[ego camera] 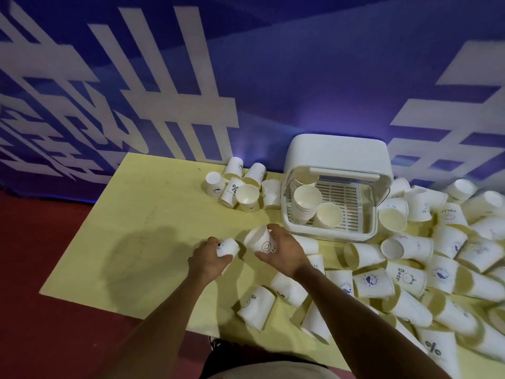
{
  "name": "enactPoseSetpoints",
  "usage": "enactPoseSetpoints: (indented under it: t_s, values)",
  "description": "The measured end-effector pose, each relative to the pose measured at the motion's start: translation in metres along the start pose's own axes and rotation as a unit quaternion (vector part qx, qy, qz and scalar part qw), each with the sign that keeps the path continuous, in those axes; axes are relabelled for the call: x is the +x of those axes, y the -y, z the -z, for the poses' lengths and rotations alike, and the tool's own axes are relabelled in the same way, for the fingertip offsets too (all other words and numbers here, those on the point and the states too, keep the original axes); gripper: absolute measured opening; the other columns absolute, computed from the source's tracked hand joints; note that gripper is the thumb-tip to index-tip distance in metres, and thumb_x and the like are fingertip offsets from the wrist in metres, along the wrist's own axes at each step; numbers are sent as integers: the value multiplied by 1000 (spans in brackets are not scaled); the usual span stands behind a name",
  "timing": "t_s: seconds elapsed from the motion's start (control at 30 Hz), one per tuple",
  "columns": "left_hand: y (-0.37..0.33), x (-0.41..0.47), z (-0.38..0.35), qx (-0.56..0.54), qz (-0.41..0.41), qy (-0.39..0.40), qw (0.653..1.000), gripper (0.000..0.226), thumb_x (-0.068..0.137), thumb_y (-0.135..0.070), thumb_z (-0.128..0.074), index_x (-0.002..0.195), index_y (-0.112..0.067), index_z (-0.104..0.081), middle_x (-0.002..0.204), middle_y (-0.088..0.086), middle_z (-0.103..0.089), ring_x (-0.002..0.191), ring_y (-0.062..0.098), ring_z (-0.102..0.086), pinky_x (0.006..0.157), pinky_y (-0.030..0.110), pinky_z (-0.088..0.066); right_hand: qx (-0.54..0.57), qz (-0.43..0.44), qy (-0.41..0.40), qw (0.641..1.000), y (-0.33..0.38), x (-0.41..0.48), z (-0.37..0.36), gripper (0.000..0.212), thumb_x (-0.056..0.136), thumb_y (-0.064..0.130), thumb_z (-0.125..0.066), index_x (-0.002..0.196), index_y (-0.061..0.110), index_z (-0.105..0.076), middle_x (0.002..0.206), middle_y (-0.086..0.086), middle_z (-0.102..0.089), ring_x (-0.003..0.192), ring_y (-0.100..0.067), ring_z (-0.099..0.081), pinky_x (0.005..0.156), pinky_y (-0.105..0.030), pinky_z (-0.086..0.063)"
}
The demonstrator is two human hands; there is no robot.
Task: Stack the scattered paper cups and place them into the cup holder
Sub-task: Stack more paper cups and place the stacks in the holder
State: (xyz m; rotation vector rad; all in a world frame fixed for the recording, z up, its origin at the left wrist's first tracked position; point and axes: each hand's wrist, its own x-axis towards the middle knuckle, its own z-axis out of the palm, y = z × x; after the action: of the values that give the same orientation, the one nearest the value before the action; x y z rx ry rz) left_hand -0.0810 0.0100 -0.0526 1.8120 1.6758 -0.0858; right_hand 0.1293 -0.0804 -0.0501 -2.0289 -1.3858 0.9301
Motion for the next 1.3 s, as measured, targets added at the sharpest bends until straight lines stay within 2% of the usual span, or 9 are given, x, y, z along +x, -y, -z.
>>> enactPoseSetpoints:
  t_s: [0.23, 0.43, 0.57, 0.63, 0.8, 0.9, 1.0, 1.1, 1.3]
  values:
    - [-55, 0, -8, -49, -89, 25, 995, 62, 72, -49, -73, 124, -19, -57, 116, 1, -63, 105, 24, -61, 89, 41, -54, 59, -20, -87, 994, -14, -19, 45, 74, 74, 52, -77, 135, 27, -44, 126, 4, -60, 111, -16, -58, 92, -35, -51]
    - [-96, -5, -19, -87, -126, 37, 988, 52, 79, -38, -78, 120, -15, -59, 115, 3, -64, 101, 22, -61, 85, 34, -52, 92, -53, -154, 982, -32, -36, 81, 72, 73, 54, -78, 132, 31, -45, 125, 8, -61, 109, -13, -59, 89, -35, -53]
    - [-118, -11, -24, -116, -127, 65, 983, 46, 85, -33, -75, 122, -14, -56, 111, 0, -60, 85, 14, -60, 52, 16, -47, 121, -67, -201, 970, -46, -46, 100, 72, 71, 55, -78, 131, 36, -44, 122, 13, -62, 107, -10, -62, 89, -35, -56]
    - [-125, -13, -27, -128, -131, 79, 980, 46, 87, -31, -73, 125, -15, -54, 111, -1, -59, 78, 4, -57, 43, 9, -41, 131, -74, -225, 963, -52, -47, 108, 72, 72, 51, -79, 133, 36, -42, 123, 12, -62, 108, -10, -62, 90, -38, -56]
    - [-136, -18, -29, -148, -140, 104, 973, 47, 89, -33, -70, 130, -19, -52, 115, -3, -58, 84, 3, -57, 49, 13, -43, 137, -74, -290, 944, -52, -37, 125, 67, 81, 35, -78, 137, 26, -43, 127, 8, -60, 114, -11, -56, 91, -28, -47]
    - [-136, -20, -27, -162, -135, 105, 972, 47, 89, -33, -71, 130, -19, -53, 114, -2, -60, 88, 8, -60, 50, 17, -47, 145, -73, -308, 937, -53, -26, 126, 67, 81, 31, -78, 137, 26, -41, 124, 9, -59, 114, -12, -55, 91, -31, -49]
    - [-133, -17, -25, -171, -123, 100, 972, 45, 89, -31, -71, 128, -17, -54, 110, -2, -61, 86, 8, -61, 51, 17, -48, 157, -75, -308, 935, -56, -18, 123, 70, 80, 29, -78, 137, 31, -37, 128, 8, -57, 117, -12, -53, 96, -34, -49]
    - [-130, -14, -25, -178, -115, 100, 972, 41, 90, -28, -71, 124, -15, -54, 110, 1, -62, 83, 6, -61, 51, 13, -48, 138, -73, -290, 944, -59, -12, 118, 76, 82, 28, -78, 143, 29, -33, 137, 6, -52, 119, -11, -48, 95, -30, -43]
    - [-129, -15, -25, -182, -105, 104, 972, 41, 90, -28, -71, 124, -13, -54, 106, -2, -60, 84, 6, -61, 48, 9, -45, 76, -86, -268, 957, -68, -3, 109, 78, 79, 27, -80, 142, 22, -35, 136, -3, -53, 122, -23, -54, 95, -38, -52]
